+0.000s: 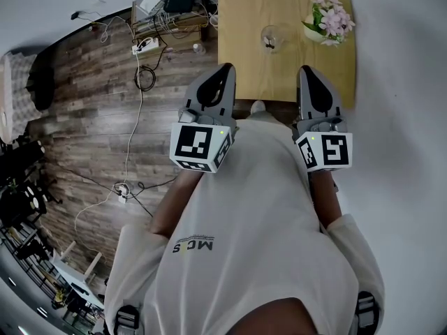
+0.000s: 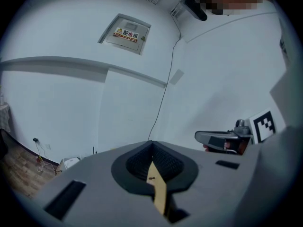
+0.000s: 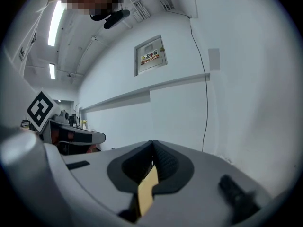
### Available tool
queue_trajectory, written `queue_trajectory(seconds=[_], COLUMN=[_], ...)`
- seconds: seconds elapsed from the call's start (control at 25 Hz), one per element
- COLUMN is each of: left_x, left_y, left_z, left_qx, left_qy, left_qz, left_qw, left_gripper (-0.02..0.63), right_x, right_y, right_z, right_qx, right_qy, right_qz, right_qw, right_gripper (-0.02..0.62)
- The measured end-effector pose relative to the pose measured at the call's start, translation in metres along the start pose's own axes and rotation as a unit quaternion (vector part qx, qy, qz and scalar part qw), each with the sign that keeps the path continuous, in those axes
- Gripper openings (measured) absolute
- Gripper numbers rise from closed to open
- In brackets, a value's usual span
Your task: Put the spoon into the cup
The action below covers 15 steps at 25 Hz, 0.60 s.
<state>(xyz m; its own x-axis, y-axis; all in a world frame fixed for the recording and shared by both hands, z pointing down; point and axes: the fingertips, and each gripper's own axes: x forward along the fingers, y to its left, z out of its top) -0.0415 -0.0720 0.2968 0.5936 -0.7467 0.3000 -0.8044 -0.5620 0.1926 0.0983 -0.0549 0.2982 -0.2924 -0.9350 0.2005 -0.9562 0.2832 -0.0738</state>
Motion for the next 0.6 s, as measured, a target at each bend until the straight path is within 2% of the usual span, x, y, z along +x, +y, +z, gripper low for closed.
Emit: queue_trajectory(seconds=[0.16,0.6], left_x=[0.0000,-0.0036], left_y=[-0.0022,-0.0035], left_z=[-0.0021,-0.0029], left_qx=[-0.001,0.000], left_qy=[0.002,0.003], left_qz=[-0.001,0.002], left_qw=[1.0000,1.0000], left_gripper=[0.011,0.011], right_x=[-0.0004,-0.0019], right_y=[0.0013,0.0026], right_z=[0.0006,-0.0004], right_qx=[-0.017,-0.018], right_qy=[0.003,0.007], right_qz=[0.006,0.010], right_qw=[1.000,1.000], right_gripper=[0.031,0.031])
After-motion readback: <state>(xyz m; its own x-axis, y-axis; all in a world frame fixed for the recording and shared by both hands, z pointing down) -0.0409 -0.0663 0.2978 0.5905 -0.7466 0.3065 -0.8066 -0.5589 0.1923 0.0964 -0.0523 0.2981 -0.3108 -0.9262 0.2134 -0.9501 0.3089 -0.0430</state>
